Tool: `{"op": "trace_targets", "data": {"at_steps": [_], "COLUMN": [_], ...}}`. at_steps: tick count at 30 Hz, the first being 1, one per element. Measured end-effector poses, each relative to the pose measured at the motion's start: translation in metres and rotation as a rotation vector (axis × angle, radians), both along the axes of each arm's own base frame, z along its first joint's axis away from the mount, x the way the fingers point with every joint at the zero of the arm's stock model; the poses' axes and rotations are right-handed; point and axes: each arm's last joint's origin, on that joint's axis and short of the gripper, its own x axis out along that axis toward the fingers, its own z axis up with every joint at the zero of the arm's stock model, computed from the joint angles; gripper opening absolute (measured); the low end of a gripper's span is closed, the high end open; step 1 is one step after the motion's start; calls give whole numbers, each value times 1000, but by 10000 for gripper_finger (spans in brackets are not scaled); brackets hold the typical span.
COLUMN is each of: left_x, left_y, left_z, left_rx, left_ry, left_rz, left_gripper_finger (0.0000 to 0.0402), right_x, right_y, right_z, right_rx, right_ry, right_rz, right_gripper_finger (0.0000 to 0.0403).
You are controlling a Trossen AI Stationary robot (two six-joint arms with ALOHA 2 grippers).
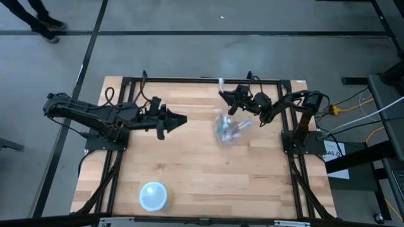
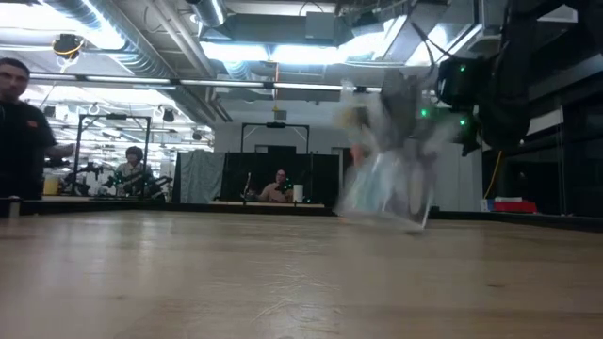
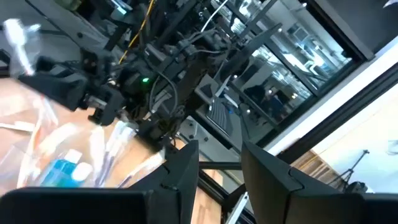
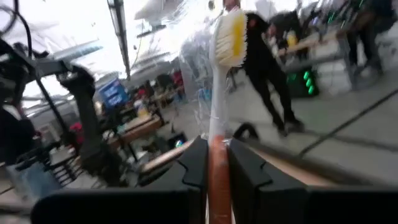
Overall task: Pick & Place toothbrushing station
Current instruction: Put the orange toothbrush into the transparent organizer
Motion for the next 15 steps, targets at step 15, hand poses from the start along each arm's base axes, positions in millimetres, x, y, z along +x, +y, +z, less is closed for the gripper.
{"op": "trace_targets", "data": {"at_steps": [15], "left_x": [5], "left_y": [-24], "left_z": [-9], "left_rx": [1], "left_ry": [40], "left_rz": [-6], "left_gripper_finger": [108], "right_x": [10], "right_y": [22], "right_z": [27], "right_rx": [-66], "right_ry": [-85], "right_rz": [39], "right_gripper_finger": [38]}}
